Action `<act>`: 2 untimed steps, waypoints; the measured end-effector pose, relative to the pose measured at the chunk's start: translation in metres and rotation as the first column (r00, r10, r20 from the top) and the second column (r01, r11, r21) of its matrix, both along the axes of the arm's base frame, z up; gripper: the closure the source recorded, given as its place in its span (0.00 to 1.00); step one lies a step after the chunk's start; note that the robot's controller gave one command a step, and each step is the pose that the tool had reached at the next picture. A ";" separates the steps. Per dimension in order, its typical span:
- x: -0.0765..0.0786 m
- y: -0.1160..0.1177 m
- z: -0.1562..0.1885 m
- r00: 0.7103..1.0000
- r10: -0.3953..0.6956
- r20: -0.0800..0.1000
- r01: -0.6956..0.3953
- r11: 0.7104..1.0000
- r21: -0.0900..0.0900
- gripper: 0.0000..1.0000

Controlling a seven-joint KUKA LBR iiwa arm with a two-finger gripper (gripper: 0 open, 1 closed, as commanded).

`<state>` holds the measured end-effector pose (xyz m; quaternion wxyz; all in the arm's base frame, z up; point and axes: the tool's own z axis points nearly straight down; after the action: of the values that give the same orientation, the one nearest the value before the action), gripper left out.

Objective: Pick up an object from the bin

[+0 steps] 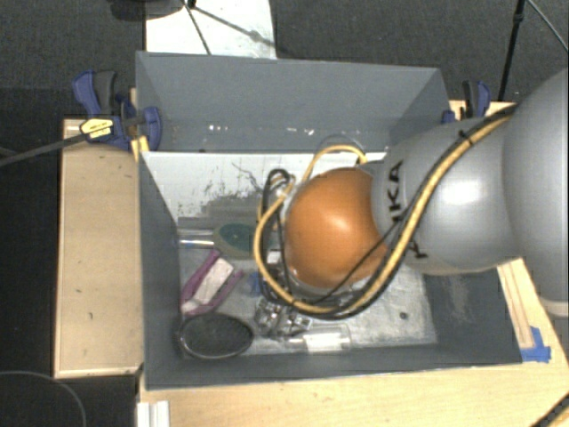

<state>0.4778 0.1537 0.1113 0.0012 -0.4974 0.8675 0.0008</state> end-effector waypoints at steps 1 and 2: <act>0.018 -0.029 0.001 0.965 -0.262 0.003 0.262 0.965 0.002 1.00; 0.018 -0.028 0.001 0.966 -0.260 0.002 0.260 0.966 0.001 0.00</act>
Offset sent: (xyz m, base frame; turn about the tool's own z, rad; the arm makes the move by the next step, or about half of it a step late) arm 0.0172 -0.0289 0.0006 0.2628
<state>0.4958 0.1253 0.1122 0.0026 -0.3795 0.9252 0.0005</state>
